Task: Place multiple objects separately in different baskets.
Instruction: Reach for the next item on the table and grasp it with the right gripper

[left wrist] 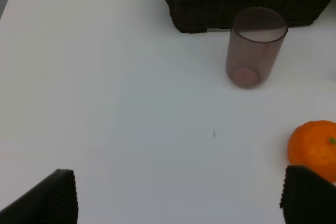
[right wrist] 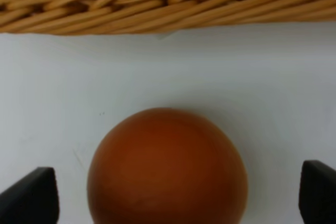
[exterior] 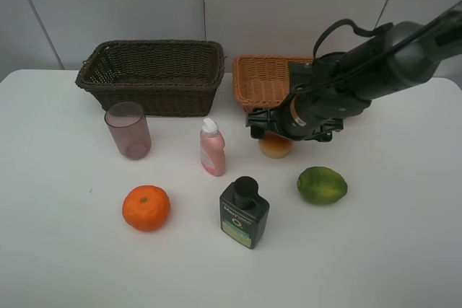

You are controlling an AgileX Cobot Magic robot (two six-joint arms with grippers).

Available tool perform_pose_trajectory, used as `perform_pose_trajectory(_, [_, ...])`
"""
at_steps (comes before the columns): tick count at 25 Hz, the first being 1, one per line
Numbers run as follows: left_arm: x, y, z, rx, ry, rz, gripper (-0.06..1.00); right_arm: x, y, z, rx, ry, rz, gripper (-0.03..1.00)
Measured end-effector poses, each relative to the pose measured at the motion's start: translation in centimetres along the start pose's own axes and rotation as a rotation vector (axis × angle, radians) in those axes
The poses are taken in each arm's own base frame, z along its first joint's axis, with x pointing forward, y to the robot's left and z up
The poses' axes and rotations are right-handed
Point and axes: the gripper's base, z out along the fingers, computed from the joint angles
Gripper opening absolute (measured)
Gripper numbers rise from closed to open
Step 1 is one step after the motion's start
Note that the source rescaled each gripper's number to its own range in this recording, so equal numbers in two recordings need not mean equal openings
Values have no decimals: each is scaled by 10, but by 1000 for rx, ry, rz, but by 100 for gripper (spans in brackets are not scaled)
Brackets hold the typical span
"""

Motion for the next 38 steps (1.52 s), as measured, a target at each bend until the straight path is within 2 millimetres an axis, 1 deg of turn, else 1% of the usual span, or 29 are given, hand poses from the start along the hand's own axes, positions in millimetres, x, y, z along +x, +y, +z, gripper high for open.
perform_pose_trajectory(6, [0, 0, 0, 0, 0, 0, 100, 0, 3, 1, -27, -3, -6, 98])
perform_pose_trajectory(14, [0, 0, 0, 0, 0, 1, 100, 10, 1, 16, -6, 31, -37, 98])
perform_pose_trajectory(23, [0, 0, 0, 0, 0, 1, 100, 15, 0, 24, 8, 39, -60, 98])
perform_pose_trajectory(29, [0, 0, 0, 0, 0, 1, 100, 15, 1, 27, 13, 39, -63, 97])
perform_pose_trajectory(30, [0, 0, 0, 0, 0, 1, 100, 15, 1, 27, 15, 40, -64, 95])
perform_pose_trajectory(31, [0, 0, 0, 0, 0, 1, 100, 15, 0, 27, 18, 40, -64, 89])
perform_pose_trajectory(32, [0, 0, 0, 0, 0, 1, 100, 15, 0, 27, 25, 39, -67, 81])
perform_pose_trajectory(34, [0, 0, 0, 0, 0, 1, 100, 15, -1, 28, 36, 40, -69, 57])
perform_pose_trajectory(35, [0, 0, 0, 0, 0, 1, 100, 15, -2, 28, 40, 41, -69, 42])
perform_pose_trajectory(36, [0, 0, 0, 0, 0, 1, 100, 15, -2, 28, 40, 41, -69, 39])
perform_pose_trajectory(38, [0, 0, 0, 0, 0, 1, 100, 15, -1, 28, 40, 38, -68, 39])
